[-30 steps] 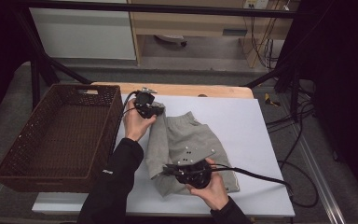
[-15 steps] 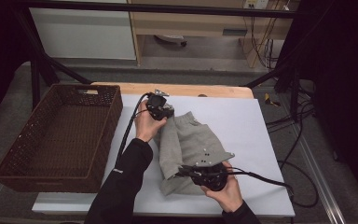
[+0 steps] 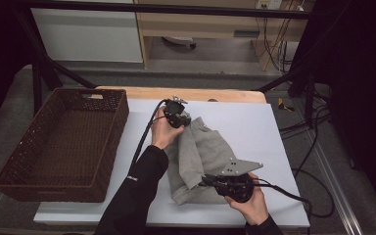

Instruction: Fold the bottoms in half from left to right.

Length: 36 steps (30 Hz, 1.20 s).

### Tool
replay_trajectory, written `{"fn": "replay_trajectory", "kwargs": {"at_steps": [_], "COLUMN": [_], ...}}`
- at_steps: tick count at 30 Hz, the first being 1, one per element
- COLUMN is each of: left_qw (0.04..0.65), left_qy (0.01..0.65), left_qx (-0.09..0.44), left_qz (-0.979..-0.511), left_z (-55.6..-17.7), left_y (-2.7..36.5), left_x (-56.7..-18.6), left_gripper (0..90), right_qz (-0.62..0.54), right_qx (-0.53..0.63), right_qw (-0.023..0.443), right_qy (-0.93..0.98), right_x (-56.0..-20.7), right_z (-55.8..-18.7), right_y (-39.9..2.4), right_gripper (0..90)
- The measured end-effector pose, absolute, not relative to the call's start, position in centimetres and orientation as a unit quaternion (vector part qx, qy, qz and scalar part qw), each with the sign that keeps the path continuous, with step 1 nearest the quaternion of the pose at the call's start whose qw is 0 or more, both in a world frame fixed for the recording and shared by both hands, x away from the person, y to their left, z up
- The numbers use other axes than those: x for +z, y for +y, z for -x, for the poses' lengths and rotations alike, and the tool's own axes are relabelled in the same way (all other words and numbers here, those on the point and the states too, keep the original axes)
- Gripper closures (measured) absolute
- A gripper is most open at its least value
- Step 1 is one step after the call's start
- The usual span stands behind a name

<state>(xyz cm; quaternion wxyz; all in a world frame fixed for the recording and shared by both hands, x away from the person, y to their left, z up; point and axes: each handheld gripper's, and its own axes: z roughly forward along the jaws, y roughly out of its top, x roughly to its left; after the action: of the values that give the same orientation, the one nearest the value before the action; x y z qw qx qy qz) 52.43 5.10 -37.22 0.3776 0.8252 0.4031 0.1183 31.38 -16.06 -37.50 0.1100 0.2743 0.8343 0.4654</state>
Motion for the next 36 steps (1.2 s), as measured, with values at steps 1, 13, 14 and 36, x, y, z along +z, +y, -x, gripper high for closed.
{"fn": "replay_trajectory", "kwargs": {"at_steps": [1, 13, 14, 36], "left_qw": [0.373, 0.362, 0.362, 0.379], "left_qy": [0.404, 0.405, 0.405, 0.402], "left_qx": [0.113, 0.096, 0.095, 0.105], "left_qz": [-0.827, -0.834, -0.834, -0.827], "left_z": [-52.5, -52.2, -52.2, -50.5], "left_y": [4.9, 3.0, 2.9, 6.3], "left_x": [-37.4, -38.5, -38.5, -38.2], "left_gripper": [84.2, 83.9, 83.8, 28.0], "right_qz": [-0.275, -0.293, -0.297, -0.329], "right_qx": [0.466, 0.456, 0.454, 0.452], "right_qw": [0.108, 0.108, 0.107, 0.128], "right_qy": [0.834, 0.833, 0.834, 0.819], "right_x": [-37.6, -38.3, -38.5, -40.7], "right_z": [-31.3, -30.7, -30.7, -30.5], "right_y": [-16.2, -18.3, -18.4, -20.5], "right_gripper": [87.1, 87.0, 87.0, 35.2]}}
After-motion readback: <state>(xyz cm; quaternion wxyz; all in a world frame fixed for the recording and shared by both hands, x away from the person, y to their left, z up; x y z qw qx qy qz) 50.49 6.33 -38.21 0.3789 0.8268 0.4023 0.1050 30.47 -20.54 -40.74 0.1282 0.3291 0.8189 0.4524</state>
